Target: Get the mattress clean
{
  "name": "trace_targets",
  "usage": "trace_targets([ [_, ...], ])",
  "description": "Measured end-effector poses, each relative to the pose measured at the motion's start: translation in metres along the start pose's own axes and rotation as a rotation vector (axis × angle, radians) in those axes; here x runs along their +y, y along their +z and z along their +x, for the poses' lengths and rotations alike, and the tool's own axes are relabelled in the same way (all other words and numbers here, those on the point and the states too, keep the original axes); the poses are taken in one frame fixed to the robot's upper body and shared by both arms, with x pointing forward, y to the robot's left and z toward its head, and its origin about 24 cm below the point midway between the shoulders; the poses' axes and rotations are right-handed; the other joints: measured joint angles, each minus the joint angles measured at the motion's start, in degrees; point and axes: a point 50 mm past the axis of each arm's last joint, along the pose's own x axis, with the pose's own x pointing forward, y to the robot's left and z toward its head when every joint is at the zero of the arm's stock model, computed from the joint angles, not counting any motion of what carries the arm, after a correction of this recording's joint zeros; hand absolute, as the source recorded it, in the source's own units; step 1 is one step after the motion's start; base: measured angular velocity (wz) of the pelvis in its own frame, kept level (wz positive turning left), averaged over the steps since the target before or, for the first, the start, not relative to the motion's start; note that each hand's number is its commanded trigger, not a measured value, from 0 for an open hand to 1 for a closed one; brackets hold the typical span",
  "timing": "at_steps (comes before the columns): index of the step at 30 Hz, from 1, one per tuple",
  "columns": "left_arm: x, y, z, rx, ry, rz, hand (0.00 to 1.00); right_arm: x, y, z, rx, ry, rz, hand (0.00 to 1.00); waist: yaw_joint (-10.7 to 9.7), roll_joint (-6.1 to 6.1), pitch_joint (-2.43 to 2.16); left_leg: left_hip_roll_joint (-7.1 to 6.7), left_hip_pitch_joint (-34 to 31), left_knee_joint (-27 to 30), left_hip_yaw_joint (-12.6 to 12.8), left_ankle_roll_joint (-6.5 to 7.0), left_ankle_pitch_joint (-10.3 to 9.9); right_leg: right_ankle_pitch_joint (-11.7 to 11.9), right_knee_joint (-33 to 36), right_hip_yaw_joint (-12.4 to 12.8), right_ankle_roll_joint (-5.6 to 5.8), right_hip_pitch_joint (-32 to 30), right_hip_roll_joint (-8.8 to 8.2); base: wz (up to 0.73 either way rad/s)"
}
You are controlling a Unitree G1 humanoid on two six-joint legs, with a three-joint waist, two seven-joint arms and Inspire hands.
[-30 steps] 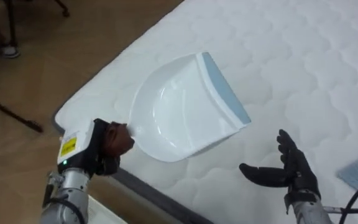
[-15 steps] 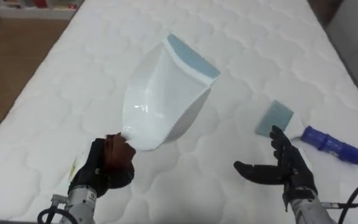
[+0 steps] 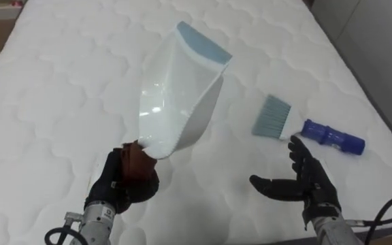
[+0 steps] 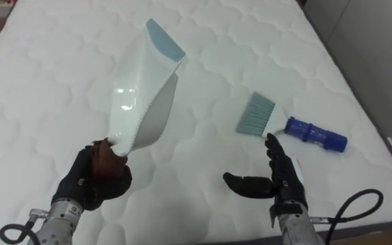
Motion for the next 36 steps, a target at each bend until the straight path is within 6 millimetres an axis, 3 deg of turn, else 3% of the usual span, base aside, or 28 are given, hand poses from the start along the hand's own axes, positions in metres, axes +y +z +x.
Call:
trace_targets([
  [12, 0.000, -0.001, -0.001, 0.003, 0.001, 0.007, 0.00, 0.004, 0.005, 0.000, -0.021, 0.015, 0.011, 0.00, 1.5, 0.06, 0.02, 0.62, 0.2, -0.5, 0.0, -0.04, 0.0, 0.3, -2.5, -0.4, -0.19, 1.1, 0.30, -0.01],
  [18, 0.005, -0.004, -0.002, 0.016, 0.022, 0.000, 0.00, 0.003, 0.005, 0.000, -0.022, 0.010, 0.007, 0.00, 1.5, 0.27, 0.15, 1.19, 0.9, -0.5, 0.0, -0.08, 0.0, 0.9, -4.9, -2.0, -0.47, 3.0, 0.25, 0.03],
  [24, 0.018, -0.013, -0.004, 0.054, 0.086, -0.075, 0.00, -0.012, 0.004, 0.000, -0.016, -0.066, 0.036, 0.00, 2.0, 0.54, 0.23, 1.68, 1.7, -0.6, 0.7, -0.20, 0.1, 1.7, -6.8, -2.5, -0.83, 4.5, 0.56, -0.03],
  [30, 0.037, -0.071, -0.024, 0.293, 0.212, -0.100, 0.00, -0.043, -0.011, -0.011, 0.040, -0.274, 0.052, 0.00, 1.8, 0.74, -0.02, 2.06, 3.1, -0.7, 0.7, -0.22, 0.1, 1.9, -7.8, -3.3, -1.27, 6.2, 0.87, -0.06],
  [36, 0.038, -0.127, -0.060, 0.570, 0.271, -0.111, 0.00, -0.069, -0.047, -0.025, 0.197, -0.451, 0.100, 0.00, 1.5, 0.35, -0.41, 2.26, 4.2, -0.9, 0.7, -0.60, -0.1, 2.0, -7.9, -3.6, -1.47, 7.2, 1.12, 0.00],
])
